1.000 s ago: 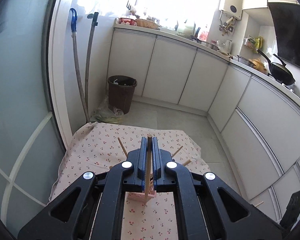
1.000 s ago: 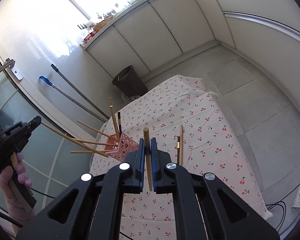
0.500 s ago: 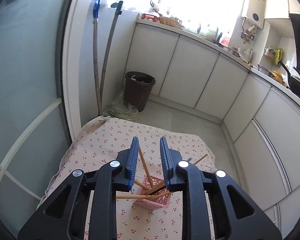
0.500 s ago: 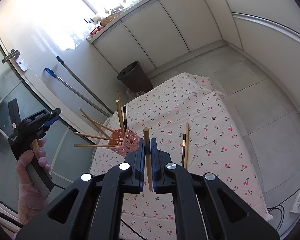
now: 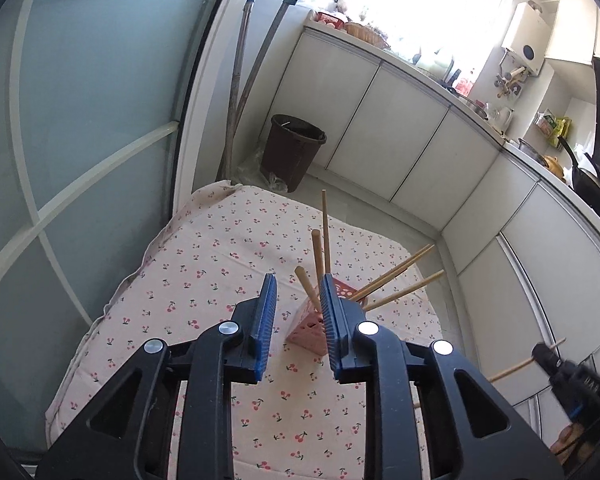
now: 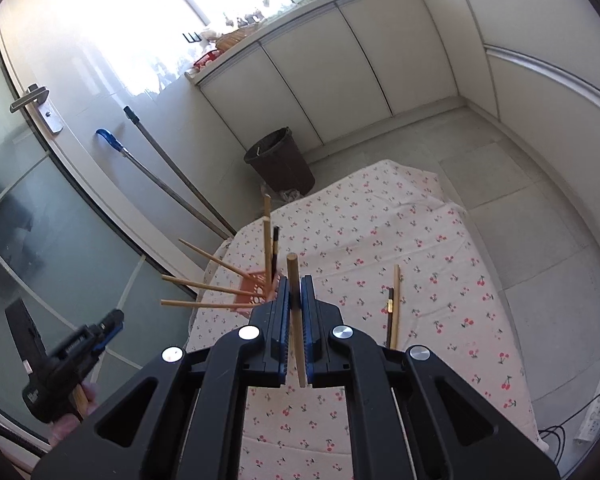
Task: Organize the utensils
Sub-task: 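Lower the left chopstick into the pink basket and open the left gripper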
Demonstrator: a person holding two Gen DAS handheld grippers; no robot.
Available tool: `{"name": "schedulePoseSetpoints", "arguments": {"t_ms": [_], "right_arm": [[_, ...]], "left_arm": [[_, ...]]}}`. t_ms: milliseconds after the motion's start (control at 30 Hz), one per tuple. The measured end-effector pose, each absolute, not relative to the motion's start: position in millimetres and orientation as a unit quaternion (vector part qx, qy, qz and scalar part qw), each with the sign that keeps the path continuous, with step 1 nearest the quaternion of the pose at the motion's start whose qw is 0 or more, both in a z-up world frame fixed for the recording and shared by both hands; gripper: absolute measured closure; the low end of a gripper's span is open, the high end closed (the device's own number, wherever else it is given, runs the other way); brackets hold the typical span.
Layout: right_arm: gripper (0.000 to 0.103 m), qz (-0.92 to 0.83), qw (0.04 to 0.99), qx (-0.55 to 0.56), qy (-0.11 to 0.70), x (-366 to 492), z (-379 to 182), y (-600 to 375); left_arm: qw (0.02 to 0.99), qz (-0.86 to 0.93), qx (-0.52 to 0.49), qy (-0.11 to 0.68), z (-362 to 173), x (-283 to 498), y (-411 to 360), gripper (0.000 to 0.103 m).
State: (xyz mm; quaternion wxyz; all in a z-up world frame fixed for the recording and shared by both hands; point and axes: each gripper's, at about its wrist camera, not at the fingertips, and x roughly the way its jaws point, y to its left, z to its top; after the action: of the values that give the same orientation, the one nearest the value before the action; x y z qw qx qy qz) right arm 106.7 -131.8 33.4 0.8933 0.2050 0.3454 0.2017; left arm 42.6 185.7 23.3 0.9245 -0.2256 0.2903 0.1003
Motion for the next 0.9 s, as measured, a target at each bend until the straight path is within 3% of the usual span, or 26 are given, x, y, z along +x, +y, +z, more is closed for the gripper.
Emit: {"name": "schedulePoseSetpoints", "arguments": {"t_ms": [333, 700, 733, 767, 800, 900], "right_arm": [[0.097, 0.201, 0.923, 0.175, 0.278, 156, 115, -62], [0.094, 0.184, 0.921, 0.166, 0.301, 200, 59, -12], [0.085, 0.187, 0.916, 0.172, 0.310, 203, 49, -11], [0.064, 0.192, 0.911, 0.177, 0.320, 205, 42, -11], [0.059, 0.191, 0.909, 0.180, 0.324, 205, 37, -13], [0.059, 0.189, 0.911, 0.171, 0.324, 196, 34, -21]], "left_arm": [[0.919, 0.083, -0.259, 0.285, 27, 40, 201, 0.078], [0.915, 0.087, -0.261, 0.293, 24, 42, 207, 0.078], [0.916, 0.089, -0.261, 0.292, 24, 42, 207, 0.078], [0.916, 0.092, -0.259, 0.291, 24, 42, 207, 0.078], [0.917, 0.094, -0.256, 0.290, 24, 42, 207, 0.078], [0.918, 0.095, -0.252, 0.291, 23, 43, 205, 0.077]]}}
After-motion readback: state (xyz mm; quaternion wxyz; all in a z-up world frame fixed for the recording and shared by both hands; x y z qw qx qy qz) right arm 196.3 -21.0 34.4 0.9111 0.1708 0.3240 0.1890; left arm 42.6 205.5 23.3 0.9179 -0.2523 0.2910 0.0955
